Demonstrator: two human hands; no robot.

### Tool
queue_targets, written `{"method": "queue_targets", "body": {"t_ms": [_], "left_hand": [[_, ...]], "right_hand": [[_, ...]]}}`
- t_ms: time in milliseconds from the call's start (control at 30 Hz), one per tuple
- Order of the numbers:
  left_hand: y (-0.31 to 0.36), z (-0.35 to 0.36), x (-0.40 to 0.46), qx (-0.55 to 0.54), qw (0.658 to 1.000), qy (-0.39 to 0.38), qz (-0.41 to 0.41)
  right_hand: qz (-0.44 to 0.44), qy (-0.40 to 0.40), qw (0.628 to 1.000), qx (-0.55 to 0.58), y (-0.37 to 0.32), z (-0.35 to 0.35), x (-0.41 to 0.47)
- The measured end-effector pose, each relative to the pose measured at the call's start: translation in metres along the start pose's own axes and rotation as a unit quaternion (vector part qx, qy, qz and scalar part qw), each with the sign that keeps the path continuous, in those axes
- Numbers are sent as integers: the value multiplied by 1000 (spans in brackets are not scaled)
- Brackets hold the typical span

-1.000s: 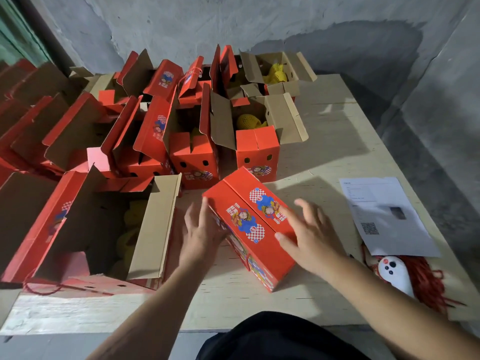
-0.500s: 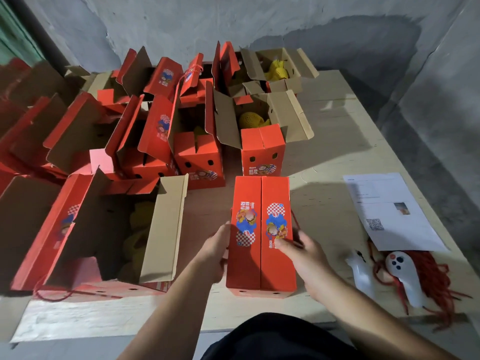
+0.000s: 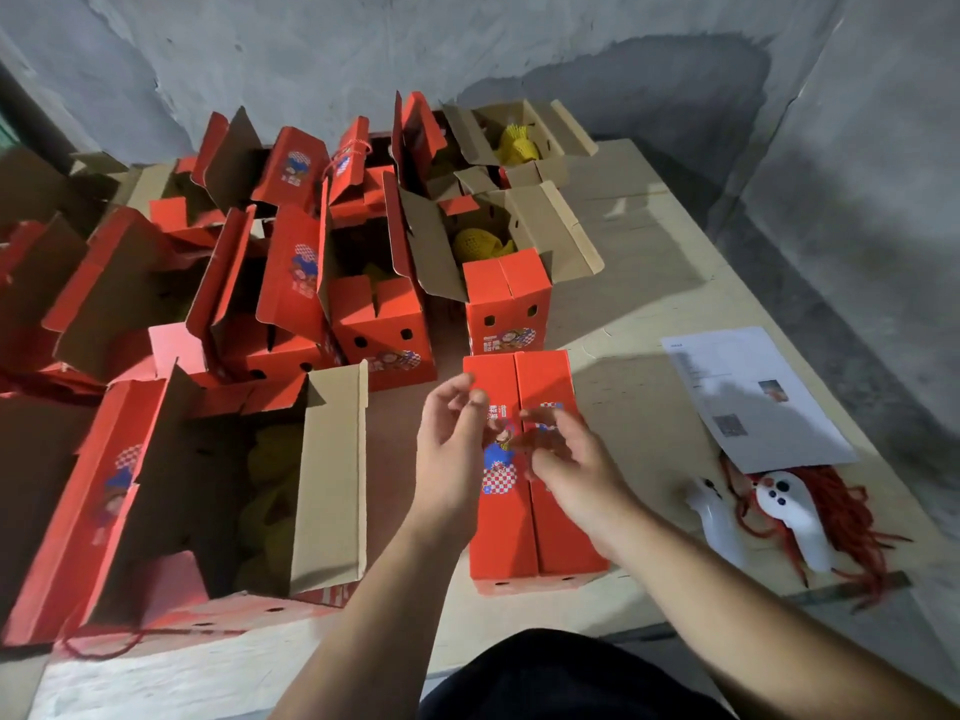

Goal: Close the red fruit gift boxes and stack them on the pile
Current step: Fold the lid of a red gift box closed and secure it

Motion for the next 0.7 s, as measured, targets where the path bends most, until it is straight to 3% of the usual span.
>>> {"method": "queue_targets", "body": {"t_ms": [67, 100, 167, 200, 233, 333, 400, 467, 600, 700], "left_hand": [[22, 12, -18, 141, 978, -101, 115], [33, 17, -26, 254, 937, -145, 190], [52, 24, -36, 451, 811, -195, 316], [60, 21, -37, 506, 773, -187, 335], [69, 15, -36, 530, 769, -151, 324], [87, -24, -21, 530, 794, 38, 295], [90, -49, -6, 485, 829, 106, 255], [80, -57, 6, 441, 871, 89, 198], [40, -36, 3, 311, 942, -27, 120], [24, -29, 2, 166, 981, -74, 67]], "right_hand": [[-6, -58, 996, 71, -17, 12, -1], [-19, -96, 990, 100, -27, 19, -4], [-37, -135, 979, 150, -35, 31, -9], [-37, -128, 982, 136, -36, 34, -9], [-27, -107, 987, 116, -39, 34, -7], [25, 19, 985, 168, -53, 13, 10], [22, 49, 984, 167, -80, -3, 26], [-21, 9, 994, 109, -111, -3, 39], [-132, -81, 982, 110, -177, 6, 49], [-169, -58, 974, 136, -193, 6, 50]]}}
Point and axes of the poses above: each hand's wrist, its own x-axis towards the middle knuckle, its own z-axis out of the palm, y = z × x, the point moved 2 cm from there along x, towards the middle knuckle, and after that the axes turned 12 degrees about -z, right-handed, at the moved point
